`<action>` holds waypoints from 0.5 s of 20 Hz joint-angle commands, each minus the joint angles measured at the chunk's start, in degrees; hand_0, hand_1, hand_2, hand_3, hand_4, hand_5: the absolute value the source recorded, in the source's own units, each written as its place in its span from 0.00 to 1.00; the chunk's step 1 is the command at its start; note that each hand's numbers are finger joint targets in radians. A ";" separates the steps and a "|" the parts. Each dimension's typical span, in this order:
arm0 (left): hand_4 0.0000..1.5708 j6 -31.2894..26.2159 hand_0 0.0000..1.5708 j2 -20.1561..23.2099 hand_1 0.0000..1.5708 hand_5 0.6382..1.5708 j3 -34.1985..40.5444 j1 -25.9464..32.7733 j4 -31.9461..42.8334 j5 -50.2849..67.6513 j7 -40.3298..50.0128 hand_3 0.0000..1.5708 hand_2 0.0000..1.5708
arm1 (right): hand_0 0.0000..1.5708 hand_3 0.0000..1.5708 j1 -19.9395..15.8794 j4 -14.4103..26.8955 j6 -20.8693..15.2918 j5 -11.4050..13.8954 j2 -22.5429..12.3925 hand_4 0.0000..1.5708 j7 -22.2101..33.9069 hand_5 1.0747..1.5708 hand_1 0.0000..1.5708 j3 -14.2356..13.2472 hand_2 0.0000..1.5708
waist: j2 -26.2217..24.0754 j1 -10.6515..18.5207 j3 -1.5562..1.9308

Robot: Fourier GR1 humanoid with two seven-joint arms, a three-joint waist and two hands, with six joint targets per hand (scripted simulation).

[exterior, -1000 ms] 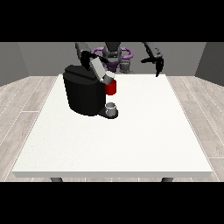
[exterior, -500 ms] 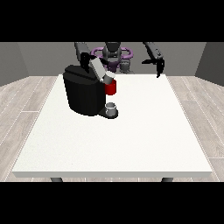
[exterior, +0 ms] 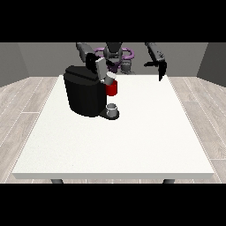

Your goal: Insert the coffee pod into the coffee machine and close the lid

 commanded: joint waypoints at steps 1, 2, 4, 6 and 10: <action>0.23 -2.09 0.00 1.22 0.00 1.00 -0.42 0.48 0.58 0.17 -1.80 0.00 0.00 | 0.00 0.00 -1.15 2.92 -1.30 2.01 2.00 0.23 -1.52 1.00 0.00 1.96 0.00 | 1.90 2.50 0.35; 0.23 -1.81 0.00 0.86 0.00 1.00 0.07 -0.75 1.75 0.76 -1.20 0.00 0.00 | 0.00 0.00 -2.54 2.20 -1.60 3.28 2.68 0.23 0.66 1.00 0.00 3.68 0.00 | 1.25 2.15 0.33; 0.21 -0.54 0.00 0.05 0.00 1.00 -0.99 0.84 2.65 -1.09 -2.90 0.00 0.00 | 0.00 0.00 -3.58 1.09 -1.17 3.12 2.85 0.27 3.81 1.00 0.00 4.43 0.00 | -0.02 2.17 0.32; 0.23 -3.04 0.00 1.30 0.00 1.00 -0.21 -0.25 0.30 1.76 2.71 0.00 0.00 | 0.00 0.00 -1.65 2.38 -2.09 3.67 1.92 0.28 3.19 1.00 0.00 3.98 0.00 | -0.76 4.15 0.36; 0.24 -3.13 0.00 1.34 0.00 1.00 -0.07 -0.72 4.23 0.61 -4.48 0.00 0.00 | 0.00 0.00 -6.18 -0.05 -3.94 4.94 2.54 0.25 6.25 1.00 0.00 5.41 0.00 | 2.37 4.29 0.29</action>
